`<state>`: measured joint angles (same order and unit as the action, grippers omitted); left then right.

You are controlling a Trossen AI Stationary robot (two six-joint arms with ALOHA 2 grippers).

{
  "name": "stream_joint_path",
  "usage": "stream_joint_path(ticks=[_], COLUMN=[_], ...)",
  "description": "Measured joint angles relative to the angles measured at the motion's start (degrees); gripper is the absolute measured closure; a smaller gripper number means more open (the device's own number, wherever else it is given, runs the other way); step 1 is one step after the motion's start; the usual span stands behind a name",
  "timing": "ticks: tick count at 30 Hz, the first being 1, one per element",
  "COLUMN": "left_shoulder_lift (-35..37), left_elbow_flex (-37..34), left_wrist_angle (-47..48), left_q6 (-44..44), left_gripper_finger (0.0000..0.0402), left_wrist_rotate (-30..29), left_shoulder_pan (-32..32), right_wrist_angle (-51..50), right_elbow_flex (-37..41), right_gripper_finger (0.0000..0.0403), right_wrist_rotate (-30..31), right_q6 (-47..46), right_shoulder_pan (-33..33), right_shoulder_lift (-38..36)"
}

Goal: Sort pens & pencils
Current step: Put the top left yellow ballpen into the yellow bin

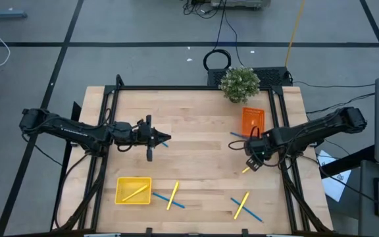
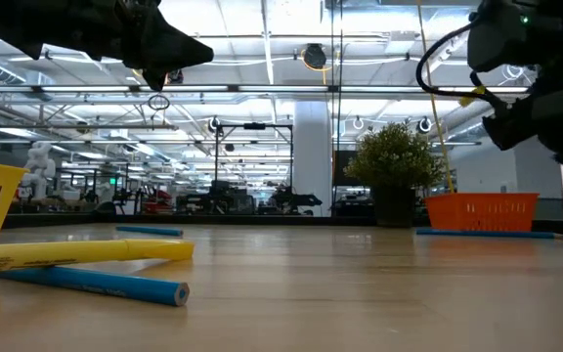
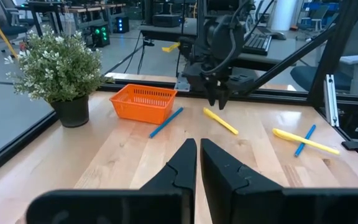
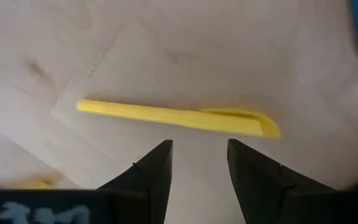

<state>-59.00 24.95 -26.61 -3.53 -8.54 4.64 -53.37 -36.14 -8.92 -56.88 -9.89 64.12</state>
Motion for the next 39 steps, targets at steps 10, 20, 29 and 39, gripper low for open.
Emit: stream_joint_path(ticks=[10,20,29,39], left_shoulder_lift=[0.00,0.00,-0.02,-0.02], left_elbow_flex=[0.00,0.00,0.00,0.00], left_wrist_angle=[0.00,0.40,1.57,1.62], left_q6=[0.01,0.02,0.04,-0.23], left_gripper_finger=[0.0373,0.0373,0.0373,0.0373], left_wrist_rotate=[0.01,0.02,0.02,0.04], left_shoulder_pan=[0.00,0.00,0.00,0.00], right_wrist_angle=[4.24,5.59,8.62,23.19], right_elbow_flex=[3.84,5.11,6.80,7.62], right_gripper_finger=[0.0259,0.0259,0.0259,0.0259], right_wrist_rotate=[-0.04,2.88,3.35,5.57], right_q6=[11.49,14.50,5.06,-5.25], right_shoulder_pan=[0.02,0.02,0.03,0.02], right_shoulder_lift=[0.00,-0.10,-0.16,0.02])
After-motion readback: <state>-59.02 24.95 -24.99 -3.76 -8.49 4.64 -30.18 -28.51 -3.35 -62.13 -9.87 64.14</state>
